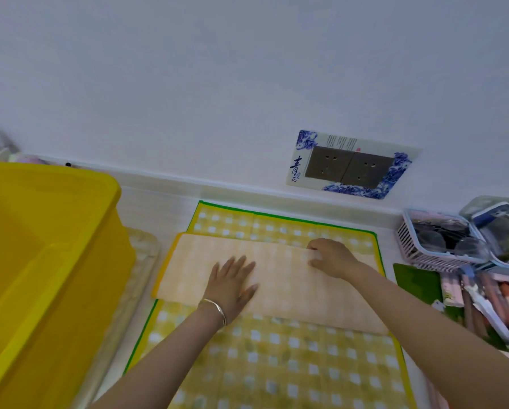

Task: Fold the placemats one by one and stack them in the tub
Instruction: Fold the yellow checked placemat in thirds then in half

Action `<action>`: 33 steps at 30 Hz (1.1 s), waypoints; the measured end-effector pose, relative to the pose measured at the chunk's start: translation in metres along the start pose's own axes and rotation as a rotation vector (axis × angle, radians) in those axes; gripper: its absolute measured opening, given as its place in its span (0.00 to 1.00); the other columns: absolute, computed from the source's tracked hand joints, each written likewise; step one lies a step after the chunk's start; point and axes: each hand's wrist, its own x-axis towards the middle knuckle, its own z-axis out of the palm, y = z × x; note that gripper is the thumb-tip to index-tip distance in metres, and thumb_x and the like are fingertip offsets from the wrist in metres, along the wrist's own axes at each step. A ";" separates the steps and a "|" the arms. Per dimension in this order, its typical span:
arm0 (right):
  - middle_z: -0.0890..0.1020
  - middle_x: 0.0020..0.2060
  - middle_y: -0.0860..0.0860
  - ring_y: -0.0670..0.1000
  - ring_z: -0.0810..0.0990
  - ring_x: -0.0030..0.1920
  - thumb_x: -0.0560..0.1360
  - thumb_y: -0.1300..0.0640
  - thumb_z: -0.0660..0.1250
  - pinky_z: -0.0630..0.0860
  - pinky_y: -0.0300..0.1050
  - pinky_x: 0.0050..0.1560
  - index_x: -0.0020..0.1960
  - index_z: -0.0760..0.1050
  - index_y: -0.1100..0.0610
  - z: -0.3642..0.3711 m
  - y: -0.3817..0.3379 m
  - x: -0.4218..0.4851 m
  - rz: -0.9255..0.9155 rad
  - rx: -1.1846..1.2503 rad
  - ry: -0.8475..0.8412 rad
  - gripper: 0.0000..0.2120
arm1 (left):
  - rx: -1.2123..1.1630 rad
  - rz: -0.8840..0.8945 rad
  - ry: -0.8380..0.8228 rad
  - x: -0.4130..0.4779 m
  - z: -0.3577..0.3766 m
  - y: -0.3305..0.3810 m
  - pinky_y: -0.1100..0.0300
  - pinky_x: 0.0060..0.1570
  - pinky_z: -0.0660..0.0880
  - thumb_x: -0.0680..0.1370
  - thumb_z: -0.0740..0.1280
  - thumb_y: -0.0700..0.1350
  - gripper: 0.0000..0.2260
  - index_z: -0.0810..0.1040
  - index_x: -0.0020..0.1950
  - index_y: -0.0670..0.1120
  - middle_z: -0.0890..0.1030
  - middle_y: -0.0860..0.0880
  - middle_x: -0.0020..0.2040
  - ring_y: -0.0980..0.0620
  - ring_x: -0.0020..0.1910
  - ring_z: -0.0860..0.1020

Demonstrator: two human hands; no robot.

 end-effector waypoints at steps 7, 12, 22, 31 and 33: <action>0.74 0.58 0.52 0.53 0.70 0.61 0.73 0.60 0.65 0.67 0.45 0.59 0.61 0.72 0.55 0.030 0.003 0.004 0.050 0.127 0.042 0.17 | 0.052 0.029 -0.089 -0.008 0.025 0.000 0.49 0.71 0.37 0.62 0.23 0.68 0.42 0.43 0.75 0.61 0.40 0.54 0.77 0.48 0.76 0.41; 0.74 0.57 0.51 0.54 0.68 0.61 0.72 0.61 0.63 0.66 0.46 0.59 0.60 0.71 0.56 0.046 0.002 -0.014 0.070 0.128 0.083 0.17 | 0.111 0.072 0.009 -0.033 0.051 -0.005 0.50 0.68 0.45 0.80 0.40 0.61 0.24 0.50 0.75 0.59 0.56 0.53 0.75 0.47 0.76 0.51; 0.70 0.67 0.54 0.55 0.66 0.68 0.76 0.61 0.61 0.59 0.46 0.68 0.68 0.69 0.58 0.069 -0.018 -0.057 0.128 0.166 0.323 0.20 | 0.162 0.107 0.253 -0.042 0.073 -0.003 0.47 0.68 0.46 0.80 0.39 0.60 0.24 0.47 0.76 0.56 0.49 0.53 0.77 0.49 0.76 0.40; 0.62 0.74 0.51 0.52 0.59 0.74 0.75 0.48 0.40 0.43 0.46 0.72 0.72 0.65 0.54 0.136 -0.099 -0.069 0.105 0.160 0.302 0.30 | 0.127 0.059 0.275 -0.032 0.079 -0.006 0.45 0.69 0.45 0.80 0.38 0.59 0.25 0.47 0.76 0.55 0.42 0.53 0.77 0.49 0.76 0.41; 0.71 0.69 0.52 0.54 0.70 0.69 0.76 0.52 0.49 0.53 0.49 0.69 0.67 0.72 0.54 0.142 -0.106 -0.068 0.149 0.145 0.299 0.24 | 0.138 0.059 0.288 -0.032 0.080 -0.007 0.46 0.69 0.45 0.80 0.38 0.59 0.24 0.47 0.76 0.55 0.42 0.53 0.77 0.50 0.76 0.41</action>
